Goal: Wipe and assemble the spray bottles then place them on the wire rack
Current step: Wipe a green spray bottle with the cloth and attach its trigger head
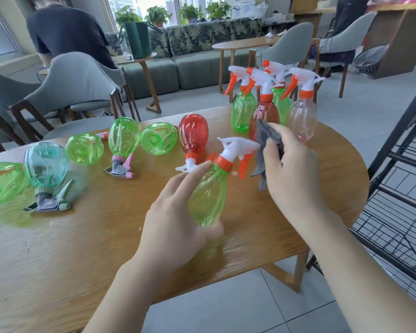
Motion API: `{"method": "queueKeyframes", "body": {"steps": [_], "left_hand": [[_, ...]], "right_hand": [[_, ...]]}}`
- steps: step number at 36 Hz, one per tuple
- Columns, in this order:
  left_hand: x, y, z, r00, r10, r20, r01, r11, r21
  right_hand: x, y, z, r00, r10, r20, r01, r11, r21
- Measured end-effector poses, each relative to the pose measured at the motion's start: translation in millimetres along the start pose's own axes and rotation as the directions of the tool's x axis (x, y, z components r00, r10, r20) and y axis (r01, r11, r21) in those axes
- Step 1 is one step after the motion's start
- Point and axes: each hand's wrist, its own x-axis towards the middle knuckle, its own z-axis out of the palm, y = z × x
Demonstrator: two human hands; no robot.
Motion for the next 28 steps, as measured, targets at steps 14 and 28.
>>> {"method": "queueKeyframes", "body": {"steps": [14,28], "left_hand": [[0,21,3,0.998,-0.029,0.049,0.013,0.951,0.307],[3,22,2,0.987,-0.159,0.003,0.147,0.921,0.360]], "right_hand": [[-15,-14,-2,0.992,-0.047,0.119,0.059,0.993,-0.102],[-20,-27,-7,0.988,0.045,0.146,-0.091,0.941,0.325]]}}
